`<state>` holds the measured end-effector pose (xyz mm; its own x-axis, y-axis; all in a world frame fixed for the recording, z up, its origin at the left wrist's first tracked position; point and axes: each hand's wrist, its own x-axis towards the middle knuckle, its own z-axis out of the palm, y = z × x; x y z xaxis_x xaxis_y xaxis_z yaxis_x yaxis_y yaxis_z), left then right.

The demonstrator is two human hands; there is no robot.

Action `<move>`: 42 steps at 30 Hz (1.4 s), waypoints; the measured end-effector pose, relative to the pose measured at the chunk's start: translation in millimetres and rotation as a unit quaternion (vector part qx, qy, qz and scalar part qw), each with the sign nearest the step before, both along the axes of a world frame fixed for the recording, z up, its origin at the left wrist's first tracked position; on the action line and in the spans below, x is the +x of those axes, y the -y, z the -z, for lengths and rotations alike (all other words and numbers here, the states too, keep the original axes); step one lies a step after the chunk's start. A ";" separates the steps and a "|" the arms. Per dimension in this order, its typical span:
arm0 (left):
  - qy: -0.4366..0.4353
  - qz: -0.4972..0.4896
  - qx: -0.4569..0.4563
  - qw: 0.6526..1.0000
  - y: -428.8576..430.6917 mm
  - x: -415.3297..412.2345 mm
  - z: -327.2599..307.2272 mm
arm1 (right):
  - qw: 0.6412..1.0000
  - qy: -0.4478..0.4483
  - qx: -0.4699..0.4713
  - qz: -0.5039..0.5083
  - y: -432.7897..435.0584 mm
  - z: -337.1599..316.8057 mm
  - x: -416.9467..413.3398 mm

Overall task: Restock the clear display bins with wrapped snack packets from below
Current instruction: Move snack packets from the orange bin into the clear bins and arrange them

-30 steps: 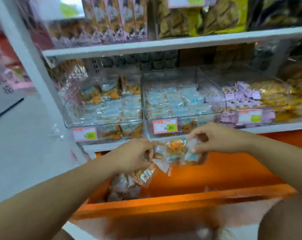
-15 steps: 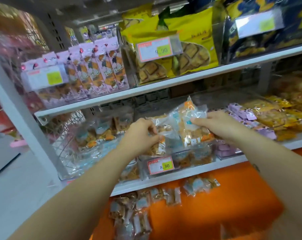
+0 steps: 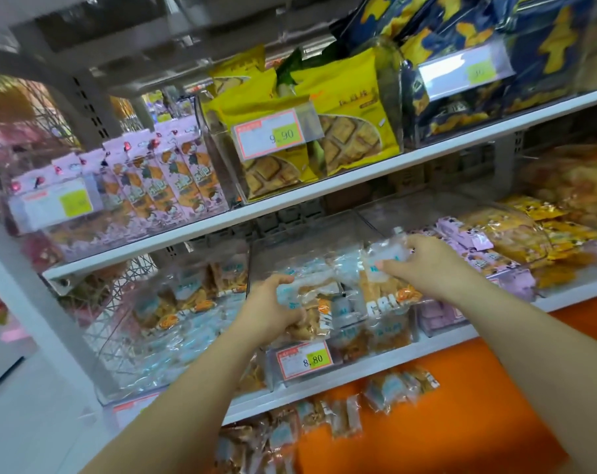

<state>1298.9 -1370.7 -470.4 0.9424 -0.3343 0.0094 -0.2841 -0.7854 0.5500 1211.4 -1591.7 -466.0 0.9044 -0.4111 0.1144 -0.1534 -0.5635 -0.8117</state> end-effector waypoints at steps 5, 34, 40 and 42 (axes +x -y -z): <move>-0.013 -0.005 -0.042 0.999 -2.6 -8.4 -10.2 | 0.996 0.044 0.065 -0.029 -5.8 -3.3 -6.9; -0.115 0.086 -0.436 0.888 28.1 -64.2 -32.1 | 0.948 0.193 0.246 -0.056 -45.3 1.7 -9.6; -0.020 0.116 -0.360 0.926 31.7 -67.1 -23.1 | 0.970 0.234 0.067 -0.017 -50.3 2.7 -11.2; -0.014 0.129 -0.348 0.929 31.6 -70.2 -24.1 | 0.972 0.230 0.023 -0.030 -49.4 3.3 -11.3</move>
<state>1228.6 -1402.3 -446.3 0.8353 -0.4707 0.2842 -0.3914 -0.1460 0.9086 1200.1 -1542.3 -469.4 0.7844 -0.3727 0.4958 0.2644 -0.5222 -0.8108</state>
